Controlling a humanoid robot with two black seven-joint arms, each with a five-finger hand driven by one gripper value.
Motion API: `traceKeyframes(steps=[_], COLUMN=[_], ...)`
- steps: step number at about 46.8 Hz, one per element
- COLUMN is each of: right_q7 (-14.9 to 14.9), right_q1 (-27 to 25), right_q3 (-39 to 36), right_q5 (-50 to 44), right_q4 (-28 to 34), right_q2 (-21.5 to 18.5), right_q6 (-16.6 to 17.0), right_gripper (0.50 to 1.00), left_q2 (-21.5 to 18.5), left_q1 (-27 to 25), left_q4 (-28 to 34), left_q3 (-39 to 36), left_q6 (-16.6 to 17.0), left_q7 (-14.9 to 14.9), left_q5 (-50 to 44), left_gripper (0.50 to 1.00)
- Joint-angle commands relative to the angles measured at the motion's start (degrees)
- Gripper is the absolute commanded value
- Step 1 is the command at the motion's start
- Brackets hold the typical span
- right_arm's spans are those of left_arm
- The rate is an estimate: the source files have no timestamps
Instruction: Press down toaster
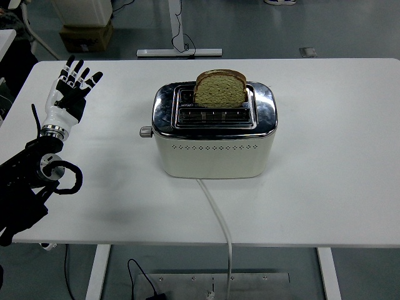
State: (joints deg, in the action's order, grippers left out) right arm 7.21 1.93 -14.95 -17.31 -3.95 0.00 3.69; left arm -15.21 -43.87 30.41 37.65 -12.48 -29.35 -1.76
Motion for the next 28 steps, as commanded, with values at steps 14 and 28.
traceKeyframes(steps=[14, 28], right_q7=[0.0, 0.0], right_q1=[0.0, 0.0], right_q3=[0.0, 0.0], right_q5=[0.0, 0.0], right_q4=[0.1, 0.0], right_q2=[0.0, 0.0], right_q6=[0.0, 0.0], right_gripper=[0.998, 0.998], left_q2=[0.2, -0.6], left_q1=[0.1, 0.3], left_q4=[0.0, 0.1], left_q3=[0.1, -0.6], left_q6=[-0.1, -0.2], left_q7=[0.0, 0.0], left_q5=[-0.5, 4.0], left_gripper=[1.0, 1.0])
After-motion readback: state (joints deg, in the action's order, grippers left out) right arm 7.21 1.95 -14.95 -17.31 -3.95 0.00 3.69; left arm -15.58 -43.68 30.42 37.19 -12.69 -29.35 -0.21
